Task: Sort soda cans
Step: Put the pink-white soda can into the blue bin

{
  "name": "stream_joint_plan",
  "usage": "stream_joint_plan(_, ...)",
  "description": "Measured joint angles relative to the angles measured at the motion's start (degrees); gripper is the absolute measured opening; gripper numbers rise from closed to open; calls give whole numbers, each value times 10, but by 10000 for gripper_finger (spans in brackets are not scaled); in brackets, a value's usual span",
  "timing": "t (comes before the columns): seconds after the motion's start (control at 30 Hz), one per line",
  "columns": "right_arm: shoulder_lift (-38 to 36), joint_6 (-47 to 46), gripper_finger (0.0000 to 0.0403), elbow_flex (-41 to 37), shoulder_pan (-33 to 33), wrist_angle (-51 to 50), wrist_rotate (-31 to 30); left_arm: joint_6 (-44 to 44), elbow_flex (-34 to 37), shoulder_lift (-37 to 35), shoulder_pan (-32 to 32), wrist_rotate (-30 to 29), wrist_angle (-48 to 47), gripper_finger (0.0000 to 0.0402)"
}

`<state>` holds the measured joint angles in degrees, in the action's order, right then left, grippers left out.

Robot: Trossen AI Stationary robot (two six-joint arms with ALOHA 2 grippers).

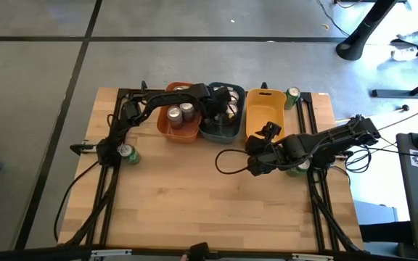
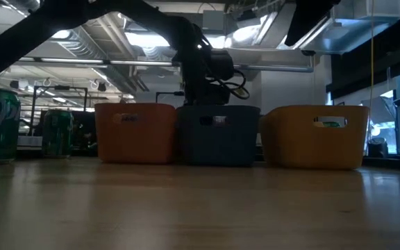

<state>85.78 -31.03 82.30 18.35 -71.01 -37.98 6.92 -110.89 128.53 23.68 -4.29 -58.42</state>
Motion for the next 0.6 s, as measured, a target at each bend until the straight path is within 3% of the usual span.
stream_joint_plan(0.3,0,6,360,0,0,0,0,10,0,-8,0,0,1,330)
stream_joint_plan(0.6,0,14,360,0,0,3,-22,23,-24,-82,-4,-7,-36,331)
